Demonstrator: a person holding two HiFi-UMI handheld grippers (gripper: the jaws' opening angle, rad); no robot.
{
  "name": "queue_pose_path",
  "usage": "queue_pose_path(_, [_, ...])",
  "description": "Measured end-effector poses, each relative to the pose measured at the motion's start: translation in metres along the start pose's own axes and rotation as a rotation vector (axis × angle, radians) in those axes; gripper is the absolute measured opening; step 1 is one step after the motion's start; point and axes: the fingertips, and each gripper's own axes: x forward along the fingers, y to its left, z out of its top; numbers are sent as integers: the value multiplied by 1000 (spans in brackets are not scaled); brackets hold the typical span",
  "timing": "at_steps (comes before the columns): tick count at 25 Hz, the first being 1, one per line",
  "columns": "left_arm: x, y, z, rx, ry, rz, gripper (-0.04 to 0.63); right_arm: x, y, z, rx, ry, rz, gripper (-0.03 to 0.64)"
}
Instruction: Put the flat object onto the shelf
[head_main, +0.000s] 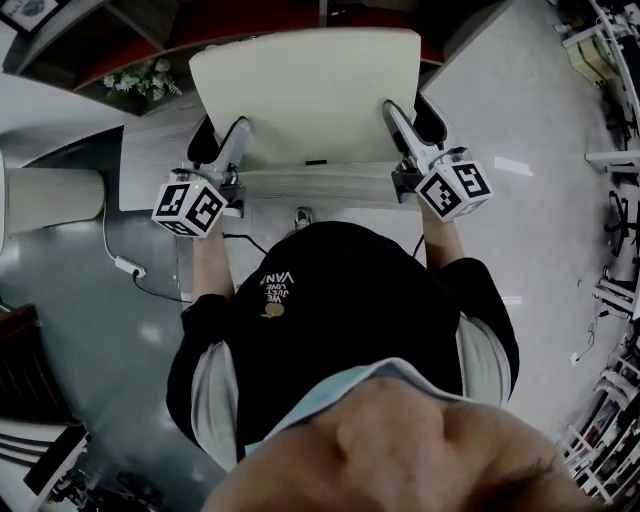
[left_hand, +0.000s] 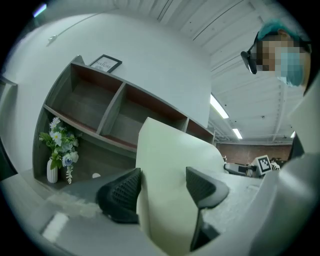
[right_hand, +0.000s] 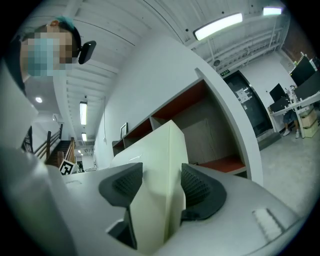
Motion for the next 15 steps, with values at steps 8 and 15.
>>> queue_pose_path(8, [-4,-4,45,68,-77,-54,288,4,25,44,-53,-110,17,224])
queue_pose_path(15, [-4,-8,85,119,-134,-100,288,7,41,72,-84,-179,16,222])
